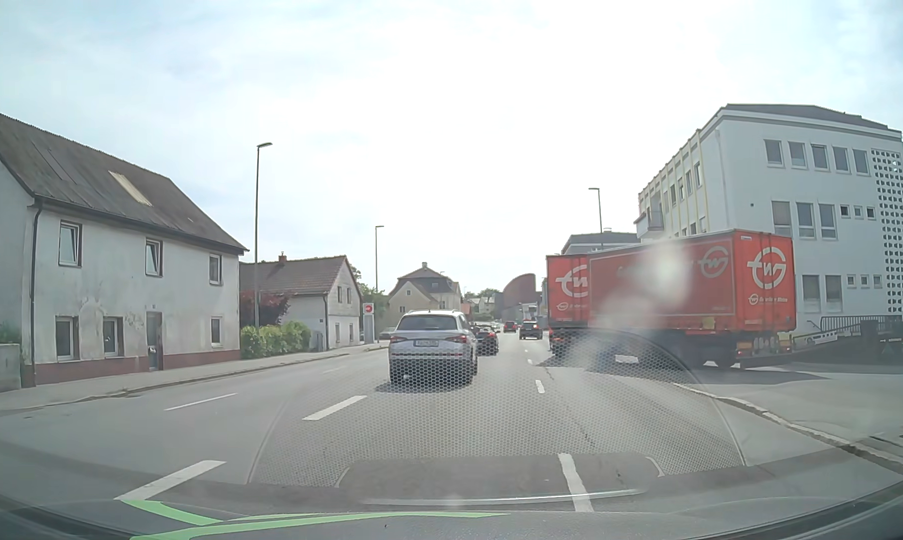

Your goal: Follow the waypoints while adhering to traffic rules and regulations

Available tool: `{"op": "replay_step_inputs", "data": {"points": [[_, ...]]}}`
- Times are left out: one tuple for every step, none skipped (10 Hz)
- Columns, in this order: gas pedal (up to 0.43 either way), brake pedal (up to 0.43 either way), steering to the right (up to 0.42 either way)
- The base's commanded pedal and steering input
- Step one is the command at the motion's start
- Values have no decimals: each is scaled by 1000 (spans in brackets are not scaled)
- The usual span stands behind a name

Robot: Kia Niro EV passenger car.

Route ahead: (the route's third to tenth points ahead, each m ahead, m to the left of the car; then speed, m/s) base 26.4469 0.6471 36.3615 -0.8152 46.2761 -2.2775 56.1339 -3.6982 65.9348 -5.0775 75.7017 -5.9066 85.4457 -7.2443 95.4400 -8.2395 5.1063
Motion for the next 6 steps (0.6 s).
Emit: {"op": "replay_step_inputs", "data": {"points": [[169, 0, 17], [169, 0, 17], [169, 0, 17], [169, 0, 17], [157, 0, 21], [157, 0, 23]]}}
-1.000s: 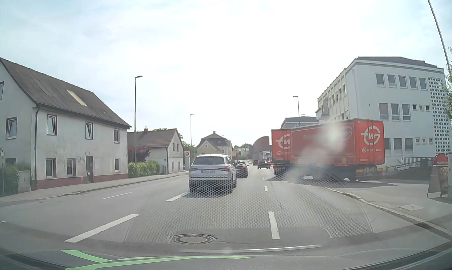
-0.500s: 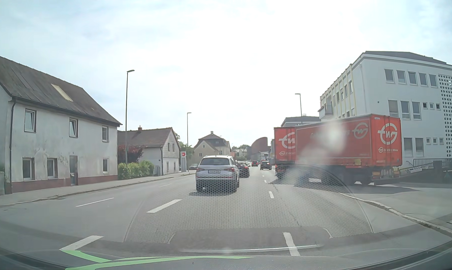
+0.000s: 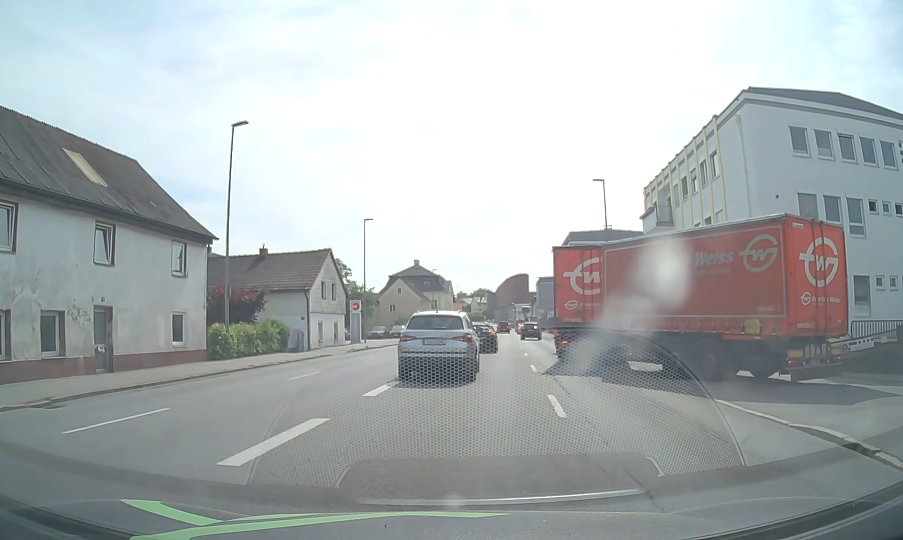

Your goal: Follow the waypoints while adhering to traffic rules and regulations

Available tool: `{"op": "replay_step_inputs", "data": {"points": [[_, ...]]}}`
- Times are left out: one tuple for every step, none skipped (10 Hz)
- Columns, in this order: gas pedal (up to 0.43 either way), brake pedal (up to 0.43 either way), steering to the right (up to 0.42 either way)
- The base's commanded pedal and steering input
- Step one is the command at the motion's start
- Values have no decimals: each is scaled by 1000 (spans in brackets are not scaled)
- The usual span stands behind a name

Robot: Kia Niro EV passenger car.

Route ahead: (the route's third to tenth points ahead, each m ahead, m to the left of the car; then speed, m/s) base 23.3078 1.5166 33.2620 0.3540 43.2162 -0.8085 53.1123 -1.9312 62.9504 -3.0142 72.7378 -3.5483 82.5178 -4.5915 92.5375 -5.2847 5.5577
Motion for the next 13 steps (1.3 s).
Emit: {"op": "replay_step_inputs", "data": {"points": [[150, 0, 21], [150, 0, 20], [150, 0, 19], [150, 0, 19], [150, 0, 19], [138, 0, 16], [138, 0, 16], [138, 0, 17], [138, 0, 17], [138, 0, 19], [138, 0, 22], [138, 0, 25], [138, 0, 25]]}}
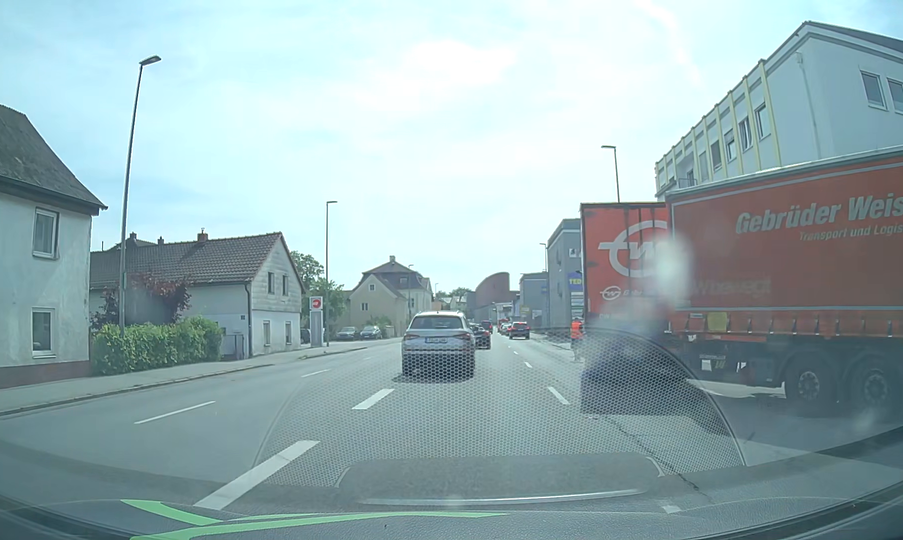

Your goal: Follow the waypoints while adhering to traffic rules and regulations

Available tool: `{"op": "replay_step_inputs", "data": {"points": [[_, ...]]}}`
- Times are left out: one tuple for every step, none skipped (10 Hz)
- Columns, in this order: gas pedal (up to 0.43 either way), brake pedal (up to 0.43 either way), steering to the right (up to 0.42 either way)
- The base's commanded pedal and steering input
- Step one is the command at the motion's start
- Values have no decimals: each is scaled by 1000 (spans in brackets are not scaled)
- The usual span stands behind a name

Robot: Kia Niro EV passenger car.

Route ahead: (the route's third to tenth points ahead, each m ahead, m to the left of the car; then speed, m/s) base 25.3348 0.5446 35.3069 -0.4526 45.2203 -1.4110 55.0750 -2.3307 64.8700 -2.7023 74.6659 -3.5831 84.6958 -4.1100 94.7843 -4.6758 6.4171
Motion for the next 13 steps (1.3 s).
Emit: {"op": "replay_step_inputs", "data": {"points": [[138, 0, 25], [138, 0, 21], [138, 0, 21], [138, 0, 21], [138, 0, 22], [138, 0, 22], [138, 0, 22], [79, 0, 21], [0, 0, 21], [0, 0, 21], [0, 0, 22], [0, 0, 22], [0, 0, 21]]}}
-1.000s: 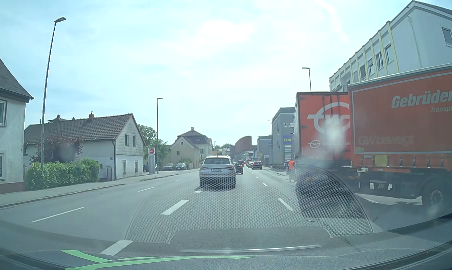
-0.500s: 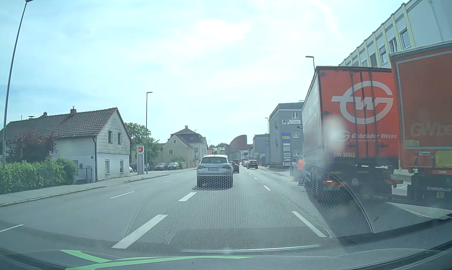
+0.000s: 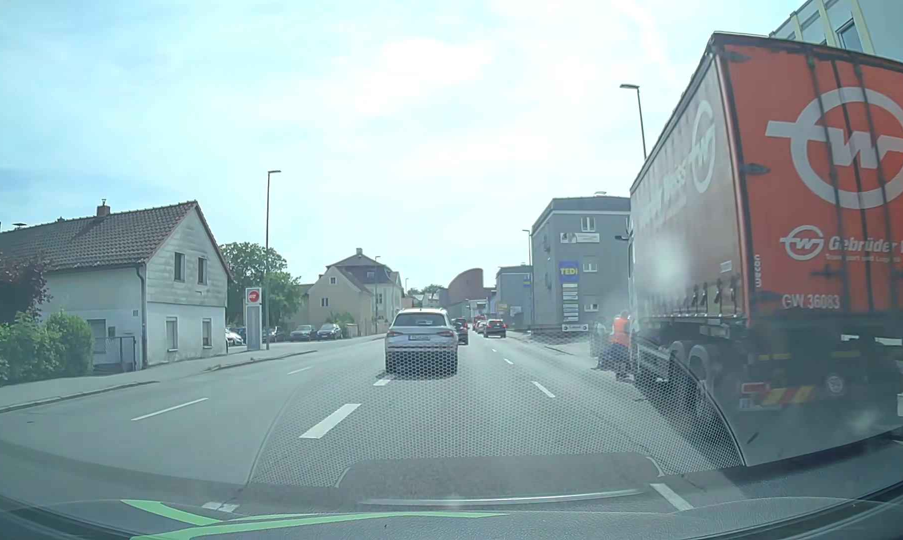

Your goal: Follow the waypoints while adhering to traffic rules and regulations

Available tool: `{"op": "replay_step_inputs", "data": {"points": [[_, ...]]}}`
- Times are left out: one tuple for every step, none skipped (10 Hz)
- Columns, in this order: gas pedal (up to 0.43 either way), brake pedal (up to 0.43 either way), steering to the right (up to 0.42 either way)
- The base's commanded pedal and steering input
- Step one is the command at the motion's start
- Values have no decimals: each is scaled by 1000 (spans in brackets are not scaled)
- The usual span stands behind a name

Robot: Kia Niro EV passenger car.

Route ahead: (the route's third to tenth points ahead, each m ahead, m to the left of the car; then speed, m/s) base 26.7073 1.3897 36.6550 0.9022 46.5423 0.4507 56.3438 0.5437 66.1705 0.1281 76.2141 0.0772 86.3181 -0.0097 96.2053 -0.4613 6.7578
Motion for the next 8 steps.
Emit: {"op": "replay_step_inputs", "data": {"points": [[0, 0, 22], [0, 0, 21], [0, 0, 19], [0, 0, 16], [0, 0, 15], [0, 0, 15], [0, 0, 15], [20, 0, 15]]}}
